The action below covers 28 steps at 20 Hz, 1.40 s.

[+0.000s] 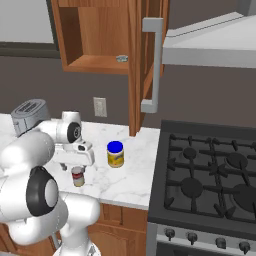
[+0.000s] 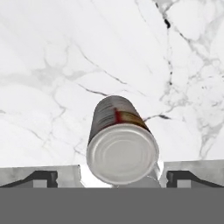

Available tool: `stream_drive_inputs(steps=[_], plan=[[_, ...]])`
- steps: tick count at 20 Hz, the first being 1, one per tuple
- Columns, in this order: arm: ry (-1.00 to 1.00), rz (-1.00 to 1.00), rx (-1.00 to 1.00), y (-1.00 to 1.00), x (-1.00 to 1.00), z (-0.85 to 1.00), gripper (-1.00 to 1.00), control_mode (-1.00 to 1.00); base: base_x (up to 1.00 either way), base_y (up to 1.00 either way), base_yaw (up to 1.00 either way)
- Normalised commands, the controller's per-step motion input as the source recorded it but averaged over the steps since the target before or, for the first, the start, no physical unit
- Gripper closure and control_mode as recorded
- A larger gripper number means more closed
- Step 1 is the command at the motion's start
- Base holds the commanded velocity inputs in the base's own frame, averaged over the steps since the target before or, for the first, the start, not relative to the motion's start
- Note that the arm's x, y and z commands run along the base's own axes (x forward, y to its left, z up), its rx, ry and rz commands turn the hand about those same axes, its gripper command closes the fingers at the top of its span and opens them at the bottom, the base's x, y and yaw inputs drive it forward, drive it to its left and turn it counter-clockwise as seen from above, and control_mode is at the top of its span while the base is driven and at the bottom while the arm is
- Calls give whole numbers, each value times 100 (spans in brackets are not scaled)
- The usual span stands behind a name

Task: Restock the canned food cabinet by taking the new fresh canned food from the counter and placing it in the cabinet. Then, take the old canned food from the cabinet and place it on the counter.

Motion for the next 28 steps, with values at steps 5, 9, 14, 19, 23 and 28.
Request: stream_drive_inputs(steps=[5, 9, 14, 19, 23, 28], plan=[[-1, 0, 0, 0, 0, -26, -100, -100, 0, 0, 0], [-5, 0, 0, 0, 0, -26, -100, -100, 0, 0, 0], [-6, 0, 0, 0, 0, -14, -100, -100, 0, 0, 0], [-8, 0, 0, 0, 0, -14, 100, -100, 0, 0, 0], [-3, 0, 0, 0, 0, -2, 100, -100, 0, 0, 0], [0, 0, 0, 0, 0, 0, 100, -100, 0, 0, 0]])
